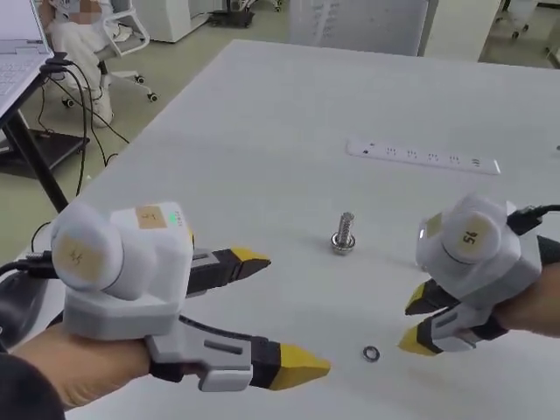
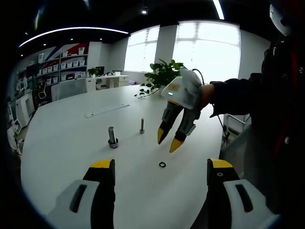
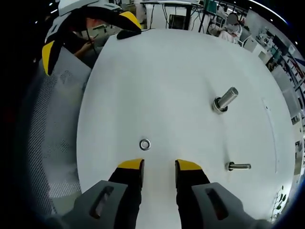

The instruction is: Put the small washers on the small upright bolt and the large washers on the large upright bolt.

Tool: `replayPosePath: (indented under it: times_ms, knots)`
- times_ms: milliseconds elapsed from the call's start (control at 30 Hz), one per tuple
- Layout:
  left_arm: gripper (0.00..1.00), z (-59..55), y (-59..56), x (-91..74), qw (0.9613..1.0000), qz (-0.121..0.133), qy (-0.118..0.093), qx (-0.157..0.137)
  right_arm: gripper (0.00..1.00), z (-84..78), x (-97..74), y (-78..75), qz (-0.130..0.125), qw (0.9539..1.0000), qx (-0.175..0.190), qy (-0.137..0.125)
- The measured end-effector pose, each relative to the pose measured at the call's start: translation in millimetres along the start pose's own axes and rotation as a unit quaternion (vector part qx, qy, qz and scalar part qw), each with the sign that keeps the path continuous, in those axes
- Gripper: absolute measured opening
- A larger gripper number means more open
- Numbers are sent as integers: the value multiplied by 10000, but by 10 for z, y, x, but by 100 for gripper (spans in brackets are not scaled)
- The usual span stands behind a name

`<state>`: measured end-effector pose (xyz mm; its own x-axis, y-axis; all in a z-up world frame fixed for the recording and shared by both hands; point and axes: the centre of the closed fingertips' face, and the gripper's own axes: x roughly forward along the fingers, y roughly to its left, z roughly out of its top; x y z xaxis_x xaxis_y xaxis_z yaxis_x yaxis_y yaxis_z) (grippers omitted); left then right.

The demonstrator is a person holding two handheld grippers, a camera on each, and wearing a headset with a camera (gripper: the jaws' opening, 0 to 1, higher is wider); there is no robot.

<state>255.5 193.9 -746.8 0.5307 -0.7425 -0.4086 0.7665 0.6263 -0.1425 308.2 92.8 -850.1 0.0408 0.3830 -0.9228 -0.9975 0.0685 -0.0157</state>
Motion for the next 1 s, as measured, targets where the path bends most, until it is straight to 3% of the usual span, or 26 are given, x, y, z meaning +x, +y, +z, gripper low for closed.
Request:
replayPosePath:
  times_ms: [233, 467, 1000]
  knots:
    - [79, 11, -7, -3, 10000, -12, 5, 18, 27, 50, 170, 135, 229, 9997, -108, 59]
    - [79, 16, -16, -16, 10000, -11, 15, 24, 26, 103, 287, 177, 309, 9994, -153, 75]
    - [79, 6, -26, -20, 10000, -8, 1, 33, 20, 78, 359, 201, 154, 9988, -404, 232]
